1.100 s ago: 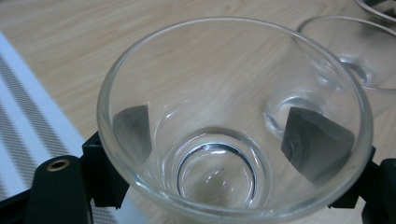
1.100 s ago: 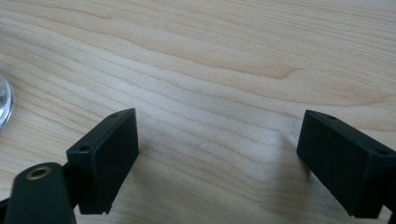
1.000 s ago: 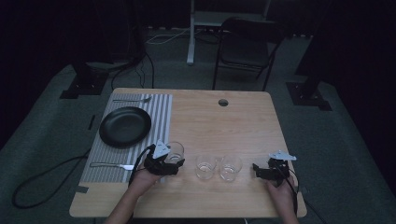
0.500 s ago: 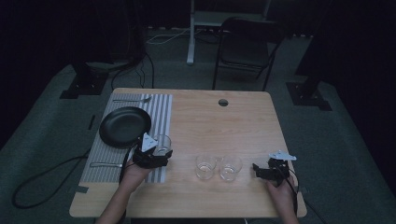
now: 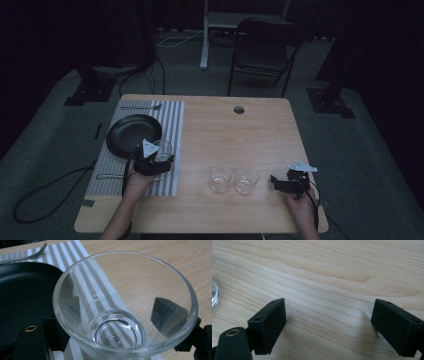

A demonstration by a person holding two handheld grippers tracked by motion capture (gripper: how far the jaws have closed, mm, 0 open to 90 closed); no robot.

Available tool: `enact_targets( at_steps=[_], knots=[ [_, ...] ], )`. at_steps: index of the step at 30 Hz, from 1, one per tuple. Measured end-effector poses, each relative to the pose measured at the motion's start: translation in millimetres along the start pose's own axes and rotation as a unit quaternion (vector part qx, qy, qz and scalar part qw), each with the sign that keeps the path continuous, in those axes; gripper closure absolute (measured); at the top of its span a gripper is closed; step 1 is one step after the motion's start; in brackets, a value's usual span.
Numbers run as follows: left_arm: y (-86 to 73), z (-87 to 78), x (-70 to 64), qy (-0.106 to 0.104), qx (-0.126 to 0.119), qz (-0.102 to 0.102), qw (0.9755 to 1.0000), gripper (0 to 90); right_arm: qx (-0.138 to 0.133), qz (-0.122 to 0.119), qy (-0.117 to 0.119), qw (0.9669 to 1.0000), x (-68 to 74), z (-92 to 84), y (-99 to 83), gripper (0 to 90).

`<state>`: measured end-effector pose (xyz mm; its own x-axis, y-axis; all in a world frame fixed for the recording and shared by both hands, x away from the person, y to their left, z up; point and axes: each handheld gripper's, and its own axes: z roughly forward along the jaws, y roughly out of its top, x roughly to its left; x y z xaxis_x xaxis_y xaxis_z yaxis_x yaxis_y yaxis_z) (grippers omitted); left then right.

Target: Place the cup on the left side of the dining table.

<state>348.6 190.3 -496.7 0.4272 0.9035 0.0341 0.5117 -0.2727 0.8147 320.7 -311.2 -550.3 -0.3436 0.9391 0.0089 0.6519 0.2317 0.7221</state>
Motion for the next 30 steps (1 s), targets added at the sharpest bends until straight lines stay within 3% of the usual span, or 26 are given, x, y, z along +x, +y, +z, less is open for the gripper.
enact_targets(
  at_steps=[10, 16, 18, 20, 22, 25, 28, 30],
  knots=[
    [-6.8, 14.5, 7.9, 0.012, 0.018, -0.001, 0.9998, 21.0, 0.0, 0.0, 0.0, 1.0, 0.0, 0.0, 0.0, 12.3],
    [-11.8, 22.6, 10.8, 0.01, 0.028, 0.011, 0.9995, 21.0, 0.0, 0.0, 0.0, 1.0, 0.0, 0.0, 0.0, 12.3],
    [-13.0, 23.2, 14.2, 0.004, 0.025, 0.003, 0.9997, 21.0, -0.001, 0.0, 0.0, 1.0, 0.0, 0.1, 0.0, 12.3],
    [-12.5, 22.7, 14.9, 0.0, 0.029, 0.007, 0.9996, 20.9, 0.0, 0.0, 0.0, 1.0, 0.1, 0.1, 0.0, 12.3],
    [-11.9, 20.3, 17.9, -0.015, 0.026, -0.008, 0.9995, 20.5, 0.0, 0.0, 0.0, 1.0, 0.0, 0.1, 0.0, 12.3],
    [-11.4, 17.0, 20.1, -0.025, 0.02, -0.015, 0.9994, 19.9, -0.001, 0.0, 0.0, 1.0, 0.1, 0.1, -0.1, 12.3],
    [-10.9, 14.9, 20.6, -0.026, 0.026, -0.008, 0.9993, 19.6, 0.0, 0.0, 0.0, 1.0, 0.1, 0.1, 0.0, 12.3],
    [-10.1, 13.8, 20.6, -0.024, 0.032, -0.008, 0.9992, 14.7, 0.0, 0.0, 0.0, 1.0, 0.1, 0.1, 0.0, 12.3]
  ],
)
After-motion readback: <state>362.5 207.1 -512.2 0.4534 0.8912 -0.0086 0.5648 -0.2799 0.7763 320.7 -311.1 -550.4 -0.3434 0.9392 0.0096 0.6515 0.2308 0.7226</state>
